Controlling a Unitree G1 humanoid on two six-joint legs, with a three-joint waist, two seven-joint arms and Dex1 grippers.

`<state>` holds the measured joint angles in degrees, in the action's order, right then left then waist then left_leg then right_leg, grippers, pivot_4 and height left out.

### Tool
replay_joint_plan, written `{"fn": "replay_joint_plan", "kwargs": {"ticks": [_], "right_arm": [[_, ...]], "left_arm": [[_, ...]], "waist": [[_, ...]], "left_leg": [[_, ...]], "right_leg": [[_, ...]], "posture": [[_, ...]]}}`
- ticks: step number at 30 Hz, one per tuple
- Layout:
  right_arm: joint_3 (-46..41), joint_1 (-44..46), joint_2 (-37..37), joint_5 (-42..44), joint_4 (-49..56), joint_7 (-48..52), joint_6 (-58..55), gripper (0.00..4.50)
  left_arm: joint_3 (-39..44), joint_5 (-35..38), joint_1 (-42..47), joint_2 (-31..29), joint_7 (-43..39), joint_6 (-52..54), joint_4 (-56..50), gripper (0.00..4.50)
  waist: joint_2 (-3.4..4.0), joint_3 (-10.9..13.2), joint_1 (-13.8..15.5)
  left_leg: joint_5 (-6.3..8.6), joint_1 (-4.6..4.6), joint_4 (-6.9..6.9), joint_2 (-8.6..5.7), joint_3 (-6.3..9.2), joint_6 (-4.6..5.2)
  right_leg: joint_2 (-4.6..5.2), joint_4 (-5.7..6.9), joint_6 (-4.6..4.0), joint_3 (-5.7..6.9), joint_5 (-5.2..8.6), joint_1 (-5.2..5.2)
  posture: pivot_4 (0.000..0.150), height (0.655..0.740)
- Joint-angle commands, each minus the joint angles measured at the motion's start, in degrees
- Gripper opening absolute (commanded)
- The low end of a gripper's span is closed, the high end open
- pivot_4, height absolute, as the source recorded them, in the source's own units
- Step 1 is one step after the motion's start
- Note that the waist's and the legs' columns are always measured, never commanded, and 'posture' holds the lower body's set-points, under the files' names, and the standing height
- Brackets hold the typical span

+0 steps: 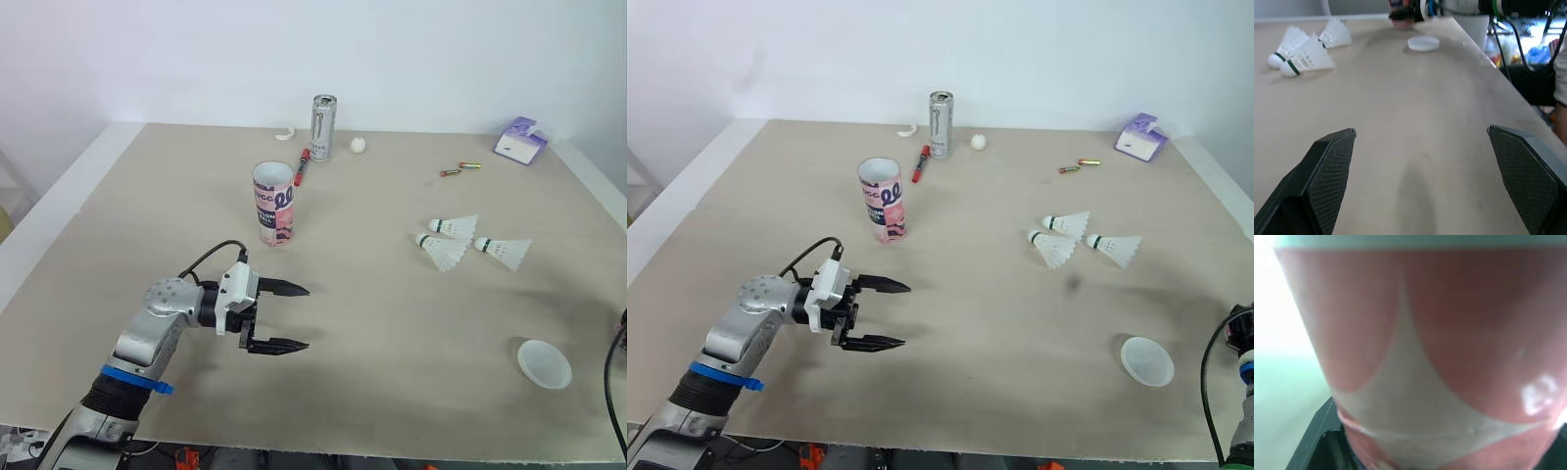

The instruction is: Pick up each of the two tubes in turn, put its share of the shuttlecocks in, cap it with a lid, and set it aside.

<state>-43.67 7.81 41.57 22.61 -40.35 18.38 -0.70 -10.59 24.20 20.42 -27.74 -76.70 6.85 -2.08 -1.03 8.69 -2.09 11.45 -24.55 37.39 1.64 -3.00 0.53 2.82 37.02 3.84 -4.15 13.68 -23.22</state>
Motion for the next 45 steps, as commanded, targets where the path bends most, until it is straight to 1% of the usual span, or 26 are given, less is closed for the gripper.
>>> {"fn": "replay_joint_plan", "kwargs": {"ticks": [1,5,6,7,8,9,14,24,29,33,36,39,43,45], "right_arm": [[-0.20,0.98,1.81,0.11,-0.43,0.04,1.86,3.01],[-0.10,0.57,1.55,0.99,-0.13,1.06,0.90,3.01],[-0.11,0.29,1.53,0.94,0.06,0.93,0.86,3.40],[-0.07,-0.11,1.57,0.67,0.28,0.54,0.79,3.93],[-0.01,-0.61,1.58,0.44,0.55,0.36,0.77,4.26],[0.00,-1.13,1.49,0.43,0.96,0.42,0.72,4.46],[-0.36,-4.42,0.18,1.08,5.41,-0.40,-0.41,4.46],[-2.83,-17.43,-7.51,4.81,29.78,-5.73,-10.71,4.46],[-4.81,-22.43,-10.57,6.86,39.02,-7.94,-14.78,4.46],[-6.44,-25.35,-11.86,7.97,44.06,-8.93,-16.91,4.46],[-7.06,-27.62,-12.77,9.41,50.21,-9.37,-19.33,4.46],[-5.62,-29.97,-12.94,13.00,58.86,-8.38,-23.66,4.46],[-2.05,-33.10,-12.33,15.98,67.59,-4.85,-27.13,4.46],[1.03,-33.93,-11.38,16.82,69.90,0.51,-26.56,4.46]], "left_arm": [[1.15,2.13,0.90,0.47,0.43,0.39,-2.40,4.50],[0.84,1.57,0.89,0.51,0.62,-0.61,-2.30,4.50],[0.78,1.49,0.90,0.49,0.62,-0.71,-2.23,4.50],[0.71,1.38,0.88,0.46,0.61,-0.81,-2.20,4.50],[0.64,1.27,0.81,0.41,0.59,-0.94,-2.19,4.50],[0.58,1.20,0.73,0.37,0.59,-1.03,-2.22,4.50],[0.25,0.93,0.65,0.23,0.55,-1.22,-2.10,4.50],[-0.60,0.25,0.95,0.29,-0.49,-2.09,-0.81,4.50],[-0.96,0.09,1.87,0.63,-0.96,-2.59,0.53,4.50],[-1.15,-0.15,2.28,0.96,-1.33,-3.00,1.35,4.50],[-1.19,-0.40,2.45,1.25,-1.61,-3.34,1.90,4.50],[-0.70,-0.87,2.57,1.70,-1.00,-3.78,2.82,4.50],[-0.22,-1.18,2.46,1.83,-0.24,-4.04,3.42,4.50],[-0.01,-1.38,2.28,1.60,-0.03,-4.32,3.58,4.50]], "waist": [[0.00,0.00,-0.01],[-0.01,0.01,-0.02],[-0.01,0.01,-0.02],[-0.01,0.01,-0.02],[-0.01,0.01,-0.02],[0.00,0.00,0.02],[0.00,0.00,0.01],[0.06,-0.03,0.07],[0.06,-0.03,0.14],[0.06,-0.03,0.15],[0.07,-0.03,0.19],[0.07,-0.03,0.28],[0.09,-0.01,0.32],[0.07,0.00,0.44]], "left_leg": [[0.00,0.00,0.00,0.00,0.00,0.00],[0.00,0.01,0.00,0.00,0.00,0.00],[0.00,0.01,0.00,0.00,0.01,0.00],[0.00,0.01,0.00,0.01,0.01,0.00],[0.00,0.02,0.00,0.01,0.01,0.00],[0.00,0.01,0.00,0.01,0.02,0.00],[0.01,0.00,-0.01,-0.01,0.00,0.00],[0.01,0.00,-0.01,0.08,0.03,0.00],[0.01,-0.01,-0.01,0.11,0.03,0.00],[0.01,-0.03,-0.01,0.13,0.03,0.00],[0.01,-0.06,-0.02,0.12,0.03,0.00],[0.01,-0.07,-0.03,0.12,0.03,0.00],[0.01,-0.07,-0.06,0.15,0.07,0.00],[0.01,-0.09,-0.06,0.14,0.08,0.00]], "right_leg": [[0.00,0.00,0.00,-0.01,0.00,0.00],[-0.01,0.00,0.01,-0.01,0.00,0.00],[-0.02,0.00,0.01,-0.01,0.00,0.00],[-0.02,0.00,0.02,-0.01,0.00,0.00],[-0.02,0.00,0.02,0.00,0.00,0.01],[-0.02,0.00,0.02,0.00,0.00,0.01],[0.00,-0.01,0.00,-0.05,0.00,0.00],[-0.01,-0.01,0.13,-0.03,0.09,-0.02],[0.04,-0.01,0.15,-0.02,0.10,-0.04],[0.07,-0.02,0.16,-0.01,0.11,-0.07],[0.09,-0.02,0.17,-0.01,0.12,-0.10],[0.11,-0.02,0.19,-0.01,0.15,-0.12],[0.10,-0.02,0.17,0.04,0.15,-0.13],[0.13,-0.03,0.18,0.06,0.16,-0.13]], "posture": [[0.150,0.7400],[0.150,0.7400],[0.150,0.7400],[0.150,0.7400],[0.150,0.7400],[0.150,0.7400],[0.150,0.7400],[0.150,0.7400],[0.150,0.7400],[0.150,0.7400],[0.150,0.7400],[0.150,0.7400],[0.150,0.7400],[0.150,0.7400]]}}
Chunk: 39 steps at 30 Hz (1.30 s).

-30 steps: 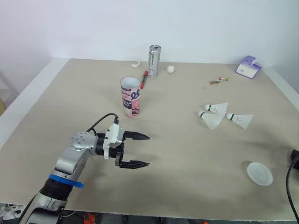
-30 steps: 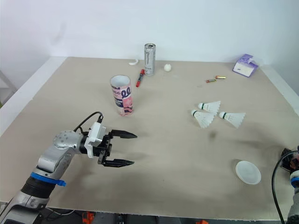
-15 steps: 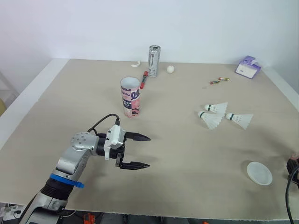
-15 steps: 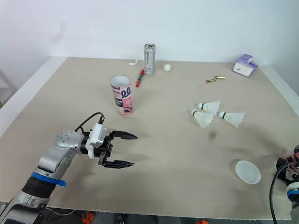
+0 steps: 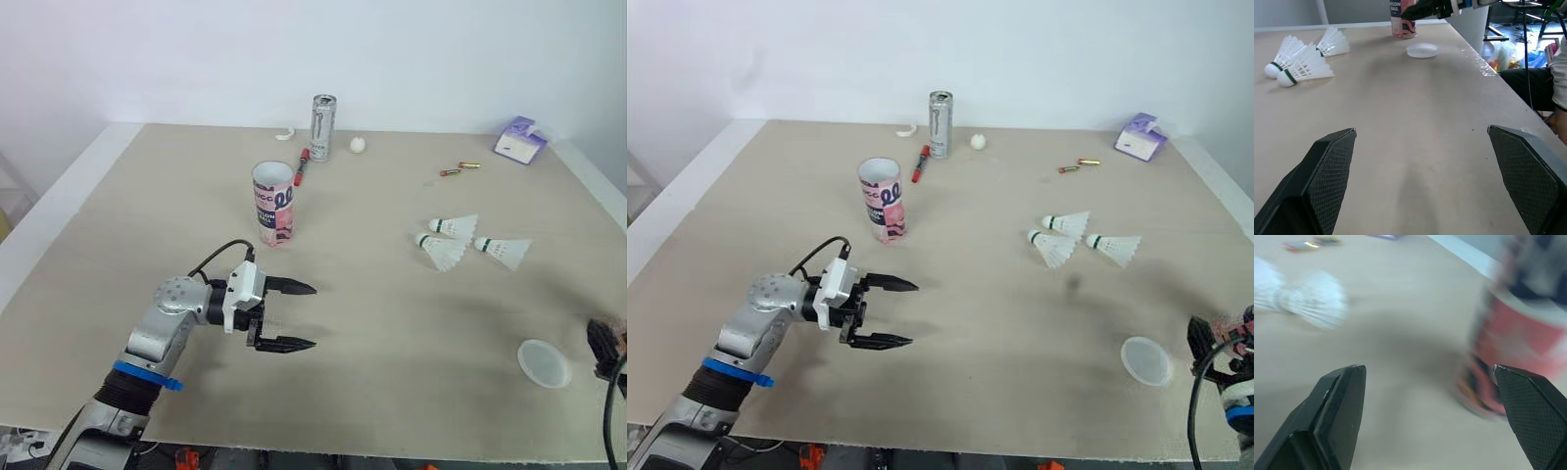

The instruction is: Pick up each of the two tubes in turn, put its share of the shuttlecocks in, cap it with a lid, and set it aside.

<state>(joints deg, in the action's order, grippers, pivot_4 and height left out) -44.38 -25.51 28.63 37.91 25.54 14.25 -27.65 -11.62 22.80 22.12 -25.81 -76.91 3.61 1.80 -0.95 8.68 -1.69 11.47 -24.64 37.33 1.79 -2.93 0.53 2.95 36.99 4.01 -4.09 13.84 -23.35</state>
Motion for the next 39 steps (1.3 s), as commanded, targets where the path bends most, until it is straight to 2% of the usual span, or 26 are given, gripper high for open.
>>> {"fn": "replay_joint_plan", "kwargs": {"ticks": [1,6,8,12,16,19,25,31,39], "right_arm": [[2.90,-0.47,2.01,1.72,4.24,7.04,1.03,4.46],[11.09,3.31,6.59,-2.91,1.49,20.64,9.33,4.46],[15.44,8.28,9.51,-3.97,-1.83,28.96,13.80,4.46],[21.26,17.16,13.06,-4.20,-8.51,38.18,16.33,4.46],[27.75,26.23,15.11,-5.97,-14.47,45.15,17.86,4.46],[31.15,33.02,14.47,-6.72,-18.75,47.83,18.72,4.46],[35.53,39.79,12.38,-8.20,-23.51,49.41,18.69,4.46],[37.28,42.37,11.07,-10.76,-26.74,49.46,20.94,4.46],[36.98,43.53,10.35,-12.72,-28.67,49.03,22.89,4.46]], "left_arm": [[1.10,-0.06,0.53,-0.40,0.38,-1.16,-0.27,4.50],[2.42,-1.80,0.58,-0.21,3.99,-1.89,1.06,4.50],[3.38,-4.48,0.48,-0.16,8.73,-2.14,2.25,4.50],[4.43,-6.64,-1.14,-0.37,14.56,-0.38,1.39,4.50],[8.00,-5.56,-3.27,0.75,22.57,4.60,-1.63,4.50],[10.10,-7.91,-5.33,2.10,30.83,5.61,-4.90,4.50],[12.01,-8.75,-4.44,5.77,41.10,11.41,-3.97,4.50],[11.74,-9.80,0.32,8.25,45.07,12.75,1.12,4.50],[10.09,-12.28,7.24,10.09,45.86,10.09,10.60,4.50]], "waist": [[-0.01,0.01,0.04],[-0.05,0.03,0.08],[-0.10,0.06,0.07],[-0.25,0.15,0.14],[-0.43,0.26,0.40],[-0.49,0.30,0.52],[-0.54,0.31,0.69],[-0.55,0.32,0.67],[-0.55,0.32,0.64]], "left_leg": [[0.00,-0.02,-0.01,-0.01,-0.01,0.00],[0.02,-0.04,-0.01,-0.04,-0.04,0.01],[0.02,-0.04,0.00,-0.06,-0.03,0.02],[0.01,-0.02,0.05,-0.04,-0.03,0.02],[0.02,-0.07,0.03,-0.05,0.02,0.00],[0.05,-0.11,0.02,-0.03,0.05,-0.04],[0.06,-0.18,0.05,-0.13,0.06,-0.06],[0.06,-0.19,0.09,-0.17,0.04,-0.06],[0.05,-0.22,0.11,-0.16,0.03,-0.07]], "right_leg": [[0.03,-0.02,0.01,0.00,0.02,-0.01],[0.08,-0.05,0.03,0.01,0.04,-0.01],[0.09,-0.05,0.03,0.02,0.04,0.00],[0.02,-0.05,0.01,0.08,-0.02,0.01],[-0.01,-0.05,0.01,0.11,-0.01,0.00],[-0.03,-0.04,-0.25,0.17,-0.14,-0.01],[0.00,-0.04,-0.02,0.24,-0.27,0.01],[-0.04,-0.03,-0.05,0.30,-0.32,0.01],[-0.13,-0.02,-0.06,0.31,-0.37,0.00]], "posture": [[0.150,0.7400],[0.150,0.7400],[0.150,0.7400],[0.150,0.7400],[0.150,0.7400],[0.150,0.7400],[0.150,0.7400],[0.150,0.7400],[0.150,0.7400]]}}
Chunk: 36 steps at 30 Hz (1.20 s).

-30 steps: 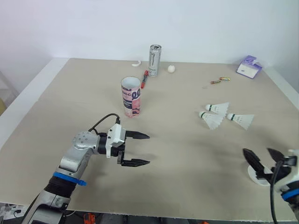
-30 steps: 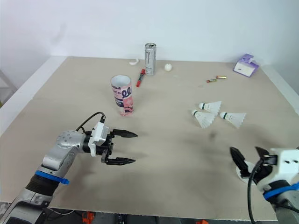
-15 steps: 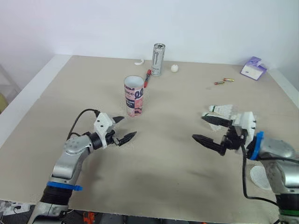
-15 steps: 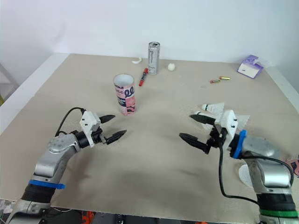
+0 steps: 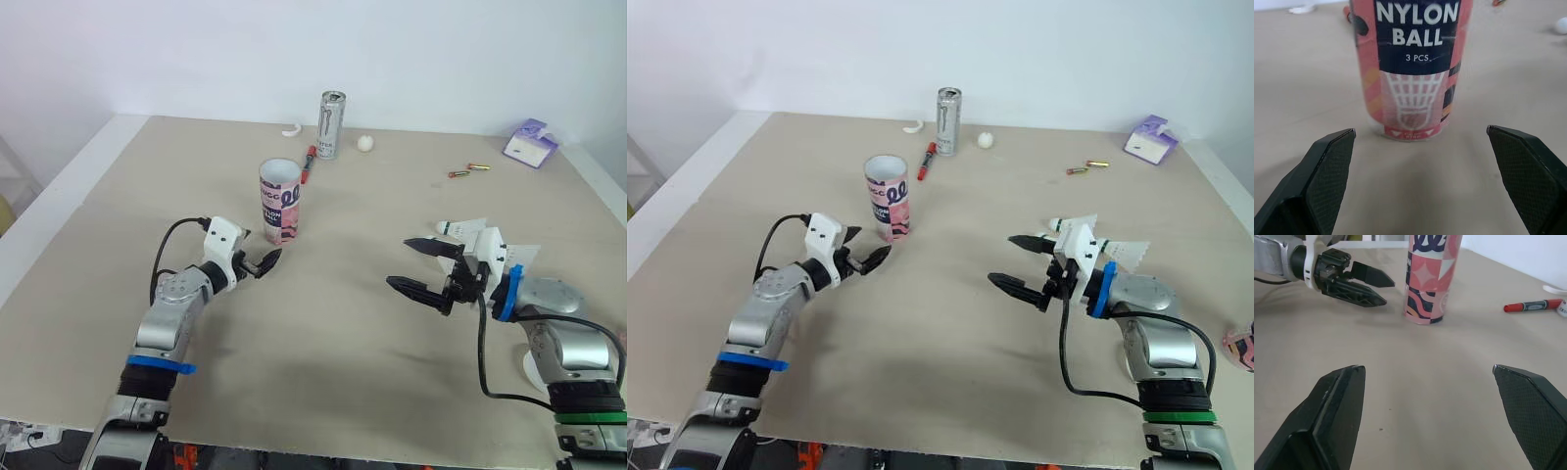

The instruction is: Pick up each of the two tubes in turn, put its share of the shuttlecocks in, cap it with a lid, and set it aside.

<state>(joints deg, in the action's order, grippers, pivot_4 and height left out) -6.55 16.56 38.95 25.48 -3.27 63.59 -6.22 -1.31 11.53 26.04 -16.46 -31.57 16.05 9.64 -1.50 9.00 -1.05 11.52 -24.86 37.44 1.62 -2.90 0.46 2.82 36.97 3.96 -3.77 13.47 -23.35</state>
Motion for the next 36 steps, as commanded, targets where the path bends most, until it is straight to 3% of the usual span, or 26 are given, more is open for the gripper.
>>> {"fn": "replay_joint_plan", "kwargs": {"ticks": [1,36], "right_arm": [[-0.98,1.43,-0.01,-0.34,0.19,-0.49,1.48,4.46],[-1.85,0.01,0.36,-0.55,4.03,-4.59,0.66,4.46]], "left_arm": [[-0.22,-1.18,3.98,0.92,0.51,-2.76,3.86,4.50],[-0.17,-6.55,29.27,3.52,-5.92,-22.30,49.97,4.50]], "waist": [[0.00,0.00,0.01],[-0.03,0.02,-0.02]], "left_leg": [[0.00,0.01,0.00,0.00,0.00,0.00],[0.00,-0.14,0.03,-0.05,0.04,-0.01]], "right_leg": [[0.00,0.00,0.00,0.00,0.00,0.01],[-0.02,0.00,0.05,0.06,-0.01,-0.06]], "posture": [[0.150,0.7400],[0.150,0.7400]]}}
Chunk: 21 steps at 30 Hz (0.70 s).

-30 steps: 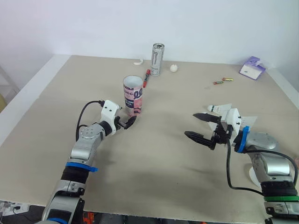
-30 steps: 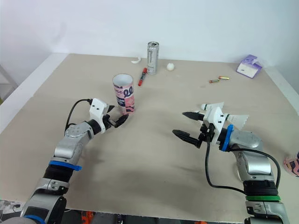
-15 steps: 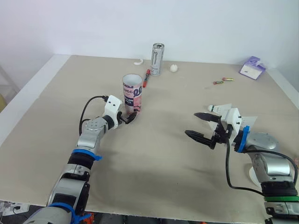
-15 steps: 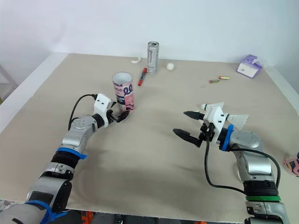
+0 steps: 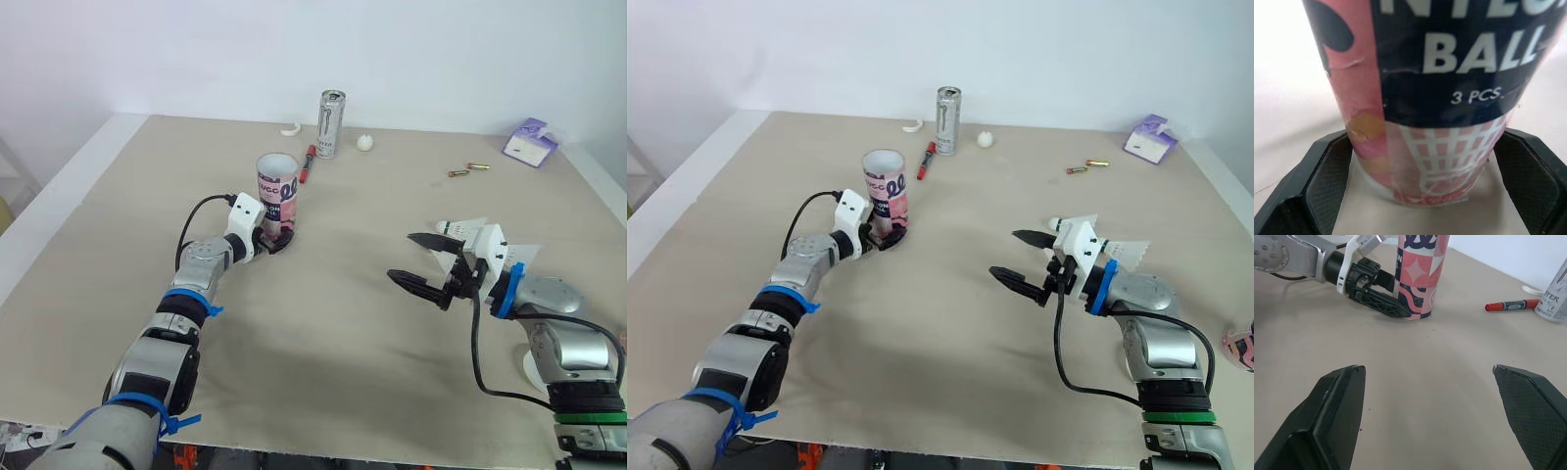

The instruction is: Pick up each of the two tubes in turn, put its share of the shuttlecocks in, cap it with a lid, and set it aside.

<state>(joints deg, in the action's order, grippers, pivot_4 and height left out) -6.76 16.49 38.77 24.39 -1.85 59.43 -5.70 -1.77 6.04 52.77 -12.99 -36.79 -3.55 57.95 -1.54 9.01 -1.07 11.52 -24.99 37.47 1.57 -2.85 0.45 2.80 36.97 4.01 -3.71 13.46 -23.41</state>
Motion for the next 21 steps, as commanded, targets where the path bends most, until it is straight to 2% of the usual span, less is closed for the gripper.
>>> {"fn": "replay_joint_plan", "kwargs": {"ticks": [1,11,21], "right_arm": [[-1.70,-0.02,0.59,0.56,2.79,-0.52,0.09,4.46],[-1.74,-0.50,0.74,0.61,3.65,-1.13,-0.43,4.46],[-1.90,-0.56,1.00,0.63,3.66,-1.15,-0.86,4.46]], "left_arm": [[0.28,-1.29,3.06,0.10,-0.84,-3.44,2.56,4.50],[1.45,-2.48,6.26,0.70,0.32,-8.84,8.48,4.50],[3.22,-1.77,6.77,1.53,0.13,-7.50,11.47,4.50]], "waist": [[-0.01,0.00,0.00],[-0.01,0.01,0.00],[-0.01,0.01,0.00]], "left_leg": [[0.00,0.00,0.00,0.00,0.00,0.00],[0.00,-0.03,0.01,-0.01,0.03,0.00],[0.00,-0.03,0.01,-0.01,0.04,0.00]], "right_leg": [[0.00,0.00,0.00,0.00,0.00,0.00],[0.00,0.00,0.01,0.02,0.00,-0.01],[0.00,0.00,0.01,0.03,0.00,-0.01]], "posture": [[0.150,0.7400],[0.150,0.7400],[0.150,0.7400]]}}
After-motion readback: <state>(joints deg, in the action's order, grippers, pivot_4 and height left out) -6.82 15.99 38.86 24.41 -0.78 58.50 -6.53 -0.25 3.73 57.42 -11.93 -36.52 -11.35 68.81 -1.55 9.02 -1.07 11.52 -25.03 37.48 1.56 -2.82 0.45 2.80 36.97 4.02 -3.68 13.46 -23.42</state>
